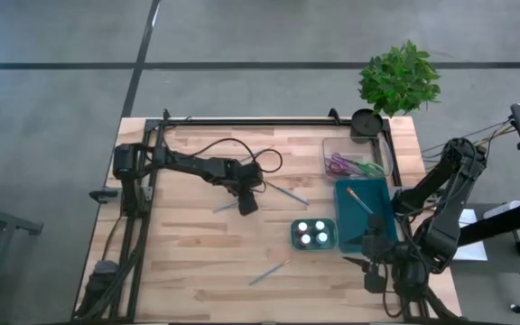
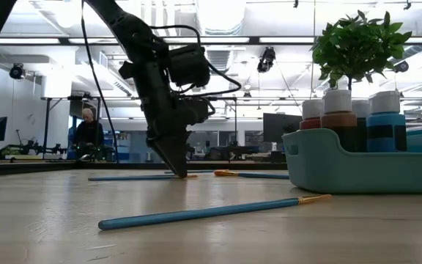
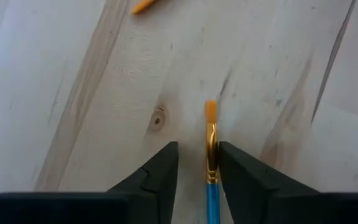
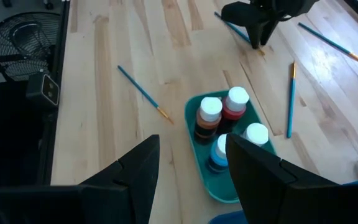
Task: Pick & Place Paint Supplies
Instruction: Put the blue paintbrush into the blue bin
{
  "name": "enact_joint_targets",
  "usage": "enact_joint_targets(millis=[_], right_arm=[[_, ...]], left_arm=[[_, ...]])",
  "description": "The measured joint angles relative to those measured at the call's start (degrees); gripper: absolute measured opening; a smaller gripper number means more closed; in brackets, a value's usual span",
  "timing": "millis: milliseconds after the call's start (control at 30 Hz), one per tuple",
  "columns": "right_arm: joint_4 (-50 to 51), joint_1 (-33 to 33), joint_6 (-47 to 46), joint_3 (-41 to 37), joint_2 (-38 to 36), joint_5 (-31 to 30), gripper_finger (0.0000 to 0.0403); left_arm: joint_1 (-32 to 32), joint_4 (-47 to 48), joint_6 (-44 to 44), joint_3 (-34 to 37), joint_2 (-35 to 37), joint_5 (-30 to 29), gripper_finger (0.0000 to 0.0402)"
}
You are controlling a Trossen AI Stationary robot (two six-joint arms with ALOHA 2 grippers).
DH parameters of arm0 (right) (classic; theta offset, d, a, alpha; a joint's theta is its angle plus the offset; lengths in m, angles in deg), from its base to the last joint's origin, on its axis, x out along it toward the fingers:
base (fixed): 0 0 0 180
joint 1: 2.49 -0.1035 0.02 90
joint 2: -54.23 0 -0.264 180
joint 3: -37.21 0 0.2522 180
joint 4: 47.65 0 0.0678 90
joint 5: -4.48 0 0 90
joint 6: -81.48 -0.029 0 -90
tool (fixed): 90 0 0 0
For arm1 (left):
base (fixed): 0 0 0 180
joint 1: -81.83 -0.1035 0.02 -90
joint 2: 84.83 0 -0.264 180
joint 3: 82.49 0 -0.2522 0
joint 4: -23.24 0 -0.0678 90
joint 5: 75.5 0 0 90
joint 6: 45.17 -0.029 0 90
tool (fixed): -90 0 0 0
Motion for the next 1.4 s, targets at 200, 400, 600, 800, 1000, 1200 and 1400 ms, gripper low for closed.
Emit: enact_joint_targets(millis=[200,400,600,800,1000,1200,1400], right_arm=[[0.00,0.00,0.02,0.00,0.00,0.07,0.0182],[-0.30,0.00,0.53,0.00,0.00,0.10,0.0182],[-1.11,0.00,1.09,-0.11,0.00,0.15,0.0182],[-1.29,0.00,1.09,-0.11,0.00,0.17,0.0182],[-1.28,0.00,1.09,-0.11,0.00,0.17,0.0182],[-1.29,0.00,1.09,-0.11,0.00,0.20,0.0182],[-1.36,0.00,1.09,-0.11,0.00,0.20,0.0182]], left_arm=[[0.77,-0.18,0.00,-0.04,0.06,-0.07,0.0116],[4.41,-0.50,1.60,-0.07,-0.81,-6.28,0.0115],[7.55,-0.51,4.22,-0.15,-2.42,-10.53,0.0113],[9.12,-0.89,6.48,-0.17,-2.94,-12.78,0.0063],[9.74,-0.83,6.93,-0.17,-2.94,-13.01,0.0012],[9.86,-0.68,6.72,-0.15,-2.14,-13.20,0.0004],[9.97,-0.28,5.87,0.61,1.95,-8.11,0.0001]])
